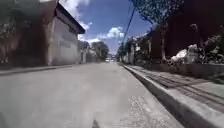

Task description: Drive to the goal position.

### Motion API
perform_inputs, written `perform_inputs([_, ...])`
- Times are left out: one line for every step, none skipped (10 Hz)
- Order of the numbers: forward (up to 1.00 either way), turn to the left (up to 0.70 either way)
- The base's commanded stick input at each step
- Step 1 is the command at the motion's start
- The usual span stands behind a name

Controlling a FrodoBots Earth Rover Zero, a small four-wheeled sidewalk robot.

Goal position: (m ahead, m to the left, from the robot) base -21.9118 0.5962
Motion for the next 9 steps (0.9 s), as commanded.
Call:
perform_inputs([1.00,0.00])
perform_inputs([1.00,0.00])
perform_inputs([1.00,0.00])
perform_inputs([1.00,0.00])
perform_inputs([1.00,0.00])
perform_inputs([0.96,0.00])
perform_inputs([0.43,0.00])
perform_inputs([0.00,0.00])
perform_inputs([0.00,0.00])
